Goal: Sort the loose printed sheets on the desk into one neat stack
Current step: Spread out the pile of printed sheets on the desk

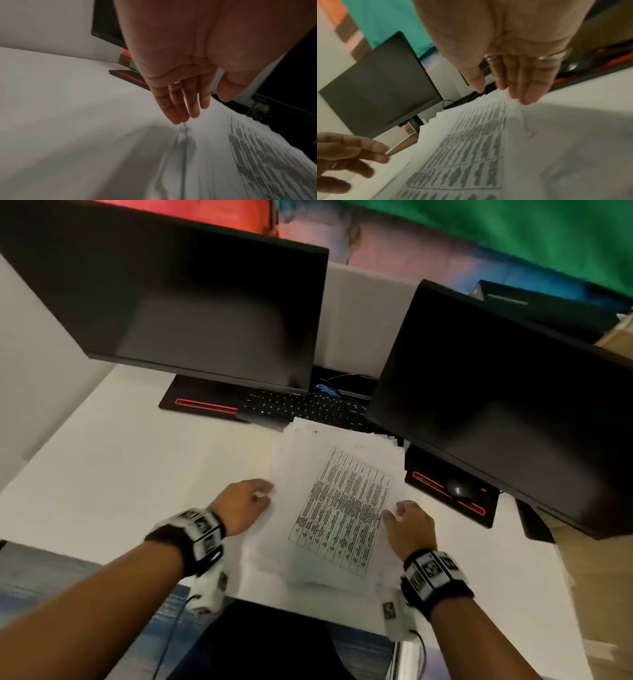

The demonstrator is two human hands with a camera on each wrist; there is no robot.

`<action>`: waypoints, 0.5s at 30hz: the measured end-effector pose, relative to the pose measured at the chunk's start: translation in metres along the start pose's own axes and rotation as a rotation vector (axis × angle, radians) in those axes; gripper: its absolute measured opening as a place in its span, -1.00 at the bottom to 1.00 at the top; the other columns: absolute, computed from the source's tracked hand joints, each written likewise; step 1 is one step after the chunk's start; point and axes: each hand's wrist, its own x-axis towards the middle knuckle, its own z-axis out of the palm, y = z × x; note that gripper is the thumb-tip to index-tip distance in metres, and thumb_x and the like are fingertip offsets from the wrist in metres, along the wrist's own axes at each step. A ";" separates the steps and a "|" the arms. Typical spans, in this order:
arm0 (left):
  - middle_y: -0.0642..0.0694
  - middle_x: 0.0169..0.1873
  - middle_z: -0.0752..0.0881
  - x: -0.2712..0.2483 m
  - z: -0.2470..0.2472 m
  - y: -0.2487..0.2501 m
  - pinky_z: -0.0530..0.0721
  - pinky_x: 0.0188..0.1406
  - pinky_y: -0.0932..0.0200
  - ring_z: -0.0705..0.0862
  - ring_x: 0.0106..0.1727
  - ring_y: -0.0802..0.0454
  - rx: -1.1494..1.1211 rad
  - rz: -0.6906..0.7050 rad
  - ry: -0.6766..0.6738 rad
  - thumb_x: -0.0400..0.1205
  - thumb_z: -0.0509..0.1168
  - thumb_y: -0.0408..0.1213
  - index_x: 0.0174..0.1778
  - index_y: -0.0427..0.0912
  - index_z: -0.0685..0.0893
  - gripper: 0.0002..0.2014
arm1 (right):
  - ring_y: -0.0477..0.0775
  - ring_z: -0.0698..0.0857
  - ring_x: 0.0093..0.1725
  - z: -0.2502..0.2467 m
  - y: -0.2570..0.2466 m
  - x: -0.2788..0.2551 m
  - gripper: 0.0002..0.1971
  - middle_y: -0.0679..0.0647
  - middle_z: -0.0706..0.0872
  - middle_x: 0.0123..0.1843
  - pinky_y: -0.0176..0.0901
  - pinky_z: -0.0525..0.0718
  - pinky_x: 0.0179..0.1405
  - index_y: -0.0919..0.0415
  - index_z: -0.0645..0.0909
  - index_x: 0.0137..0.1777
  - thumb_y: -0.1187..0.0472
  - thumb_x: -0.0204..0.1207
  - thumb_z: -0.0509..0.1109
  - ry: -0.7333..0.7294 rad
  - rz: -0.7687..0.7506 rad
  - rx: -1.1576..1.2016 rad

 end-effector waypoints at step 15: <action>-0.13 0.56 0.48 0.027 0.040 0.023 0.46 0.40 0.09 0.52 0.51 -0.11 -0.168 -0.234 -0.008 0.70 0.25 -0.23 0.71 -0.18 0.19 -0.36 | 0.32 0.50 0.54 0.049 -0.037 0.012 -0.06 0.28 0.42 0.62 0.05 0.55 0.40 0.25 0.17 0.70 0.15 0.43 0.64 -0.031 0.420 0.501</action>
